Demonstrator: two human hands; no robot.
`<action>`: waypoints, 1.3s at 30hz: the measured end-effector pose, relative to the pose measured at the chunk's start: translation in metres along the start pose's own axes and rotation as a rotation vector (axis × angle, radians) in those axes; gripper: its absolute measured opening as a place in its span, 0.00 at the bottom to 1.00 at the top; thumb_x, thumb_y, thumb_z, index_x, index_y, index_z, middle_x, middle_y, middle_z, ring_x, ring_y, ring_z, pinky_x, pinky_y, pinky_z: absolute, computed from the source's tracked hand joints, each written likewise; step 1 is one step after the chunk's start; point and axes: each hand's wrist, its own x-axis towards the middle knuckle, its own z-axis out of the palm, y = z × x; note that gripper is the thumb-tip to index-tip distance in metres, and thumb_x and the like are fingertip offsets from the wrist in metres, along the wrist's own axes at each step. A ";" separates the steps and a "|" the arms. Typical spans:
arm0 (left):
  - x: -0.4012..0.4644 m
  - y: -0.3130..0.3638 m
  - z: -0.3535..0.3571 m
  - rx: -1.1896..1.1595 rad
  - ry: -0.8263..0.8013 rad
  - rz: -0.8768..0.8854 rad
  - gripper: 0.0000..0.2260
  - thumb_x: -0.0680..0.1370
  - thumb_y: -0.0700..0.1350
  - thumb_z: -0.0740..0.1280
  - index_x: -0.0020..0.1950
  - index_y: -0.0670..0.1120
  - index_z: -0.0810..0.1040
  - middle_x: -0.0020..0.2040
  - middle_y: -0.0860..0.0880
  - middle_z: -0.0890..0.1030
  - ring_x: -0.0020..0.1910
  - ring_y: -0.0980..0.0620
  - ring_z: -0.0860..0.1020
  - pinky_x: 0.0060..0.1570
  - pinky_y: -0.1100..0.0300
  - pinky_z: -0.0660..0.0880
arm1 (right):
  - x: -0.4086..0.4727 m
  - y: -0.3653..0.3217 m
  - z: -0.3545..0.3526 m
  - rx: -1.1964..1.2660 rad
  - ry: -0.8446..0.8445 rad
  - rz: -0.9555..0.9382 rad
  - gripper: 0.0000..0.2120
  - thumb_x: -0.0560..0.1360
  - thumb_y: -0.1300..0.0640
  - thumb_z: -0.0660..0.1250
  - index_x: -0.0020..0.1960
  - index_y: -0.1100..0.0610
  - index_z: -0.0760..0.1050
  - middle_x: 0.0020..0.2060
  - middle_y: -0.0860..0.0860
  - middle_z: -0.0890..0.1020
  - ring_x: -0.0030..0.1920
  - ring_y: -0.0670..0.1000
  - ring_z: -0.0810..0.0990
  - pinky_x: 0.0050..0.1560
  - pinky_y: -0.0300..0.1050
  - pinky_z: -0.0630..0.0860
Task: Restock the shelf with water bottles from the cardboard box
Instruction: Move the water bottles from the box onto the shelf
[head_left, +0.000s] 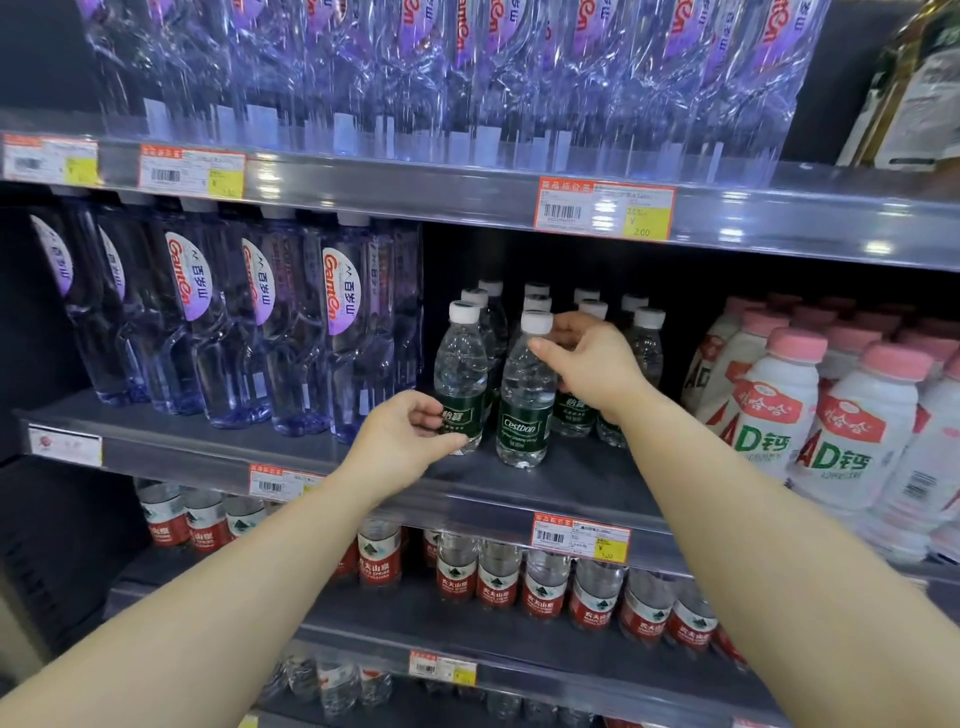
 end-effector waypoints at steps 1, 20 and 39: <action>0.001 -0.001 -0.001 0.002 0.006 -0.006 0.17 0.71 0.44 0.77 0.55 0.47 0.75 0.48 0.52 0.79 0.45 0.56 0.77 0.48 0.66 0.75 | 0.001 0.001 0.001 0.004 0.001 0.001 0.19 0.75 0.52 0.71 0.64 0.55 0.74 0.52 0.50 0.82 0.54 0.52 0.80 0.58 0.57 0.78; 0.009 -0.007 -0.005 0.015 0.021 -0.017 0.17 0.72 0.45 0.77 0.56 0.48 0.75 0.50 0.50 0.79 0.46 0.53 0.77 0.47 0.65 0.75 | -0.014 0.020 0.020 -0.145 -0.018 0.017 0.38 0.69 0.51 0.77 0.73 0.54 0.64 0.59 0.47 0.77 0.60 0.50 0.77 0.60 0.43 0.73; -0.035 0.019 0.054 0.643 0.063 0.215 0.23 0.80 0.57 0.62 0.69 0.44 0.72 0.66 0.42 0.75 0.65 0.40 0.72 0.61 0.46 0.71 | -0.125 0.041 -0.010 -0.732 -0.173 0.091 0.31 0.83 0.44 0.51 0.79 0.59 0.48 0.79 0.54 0.52 0.78 0.55 0.48 0.76 0.50 0.49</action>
